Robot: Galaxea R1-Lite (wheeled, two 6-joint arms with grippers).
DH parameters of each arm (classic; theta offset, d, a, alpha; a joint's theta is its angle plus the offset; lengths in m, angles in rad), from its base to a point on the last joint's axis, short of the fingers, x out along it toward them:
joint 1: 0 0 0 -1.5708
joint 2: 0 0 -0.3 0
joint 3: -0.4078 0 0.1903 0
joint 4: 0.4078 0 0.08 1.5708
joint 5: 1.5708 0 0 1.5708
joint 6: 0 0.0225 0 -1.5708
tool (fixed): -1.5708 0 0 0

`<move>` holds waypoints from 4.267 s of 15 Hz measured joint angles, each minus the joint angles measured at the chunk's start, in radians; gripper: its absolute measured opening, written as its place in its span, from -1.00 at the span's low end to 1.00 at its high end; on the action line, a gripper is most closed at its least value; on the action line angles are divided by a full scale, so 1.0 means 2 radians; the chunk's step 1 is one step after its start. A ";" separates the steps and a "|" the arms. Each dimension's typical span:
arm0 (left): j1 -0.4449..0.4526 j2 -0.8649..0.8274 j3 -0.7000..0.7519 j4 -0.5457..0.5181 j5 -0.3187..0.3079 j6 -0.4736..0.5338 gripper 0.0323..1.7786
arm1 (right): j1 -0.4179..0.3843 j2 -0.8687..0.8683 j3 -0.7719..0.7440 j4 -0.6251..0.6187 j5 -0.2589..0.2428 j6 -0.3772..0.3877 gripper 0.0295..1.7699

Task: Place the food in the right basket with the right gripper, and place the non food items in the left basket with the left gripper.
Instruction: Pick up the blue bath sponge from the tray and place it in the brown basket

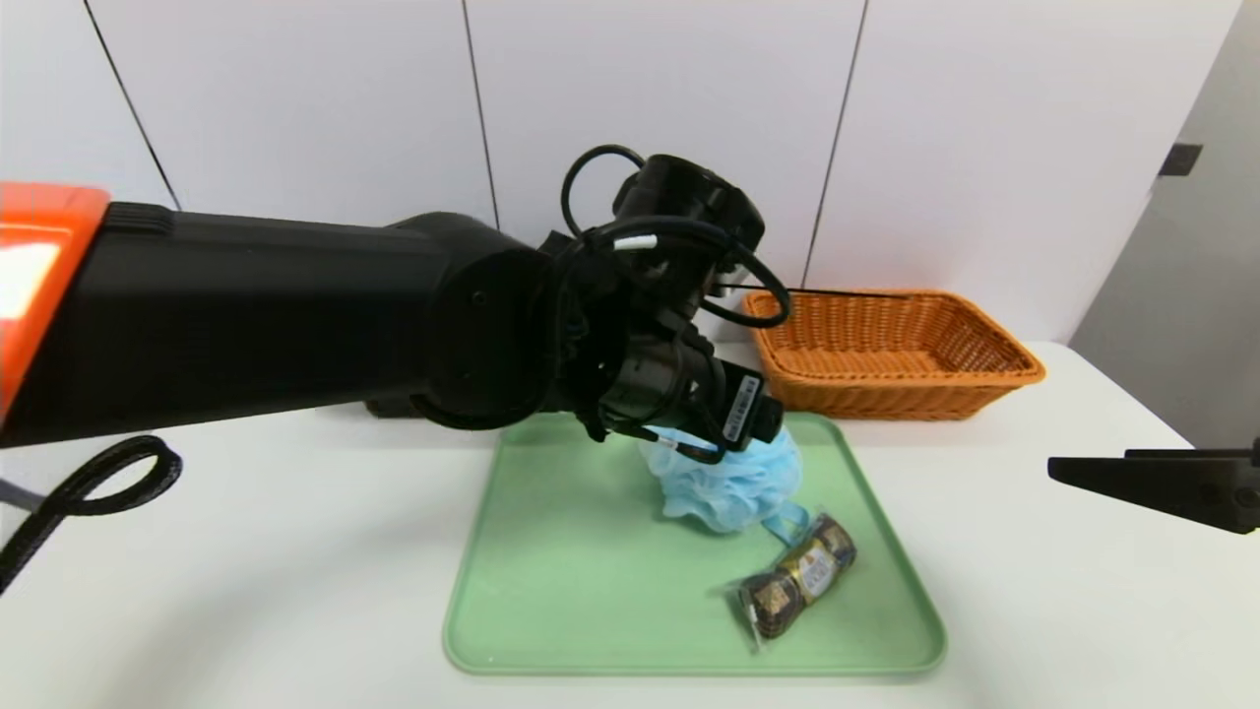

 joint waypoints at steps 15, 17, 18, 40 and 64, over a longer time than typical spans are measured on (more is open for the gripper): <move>0.002 0.142 -0.113 0.067 0.036 -0.012 0.90 | -0.004 -0.008 0.005 -0.001 -0.002 0.008 0.92; 0.002 0.146 -0.113 0.067 0.037 -0.013 0.90 | -0.005 -0.009 0.006 0.000 -0.002 0.008 0.92; 0.002 0.147 -0.113 0.067 0.036 -0.014 0.80 | -0.005 -0.009 0.006 0.000 -0.002 0.008 0.92; 0.048 -0.017 -0.110 0.101 0.037 -0.007 -0.67 | -0.010 -0.021 0.009 -0.001 0.003 0.008 0.92; 0.397 -0.018 -0.068 0.093 -0.101 0.002 -0.41 | -0.008 -0.003 0.006 -0.003 0.003 0.007 0.92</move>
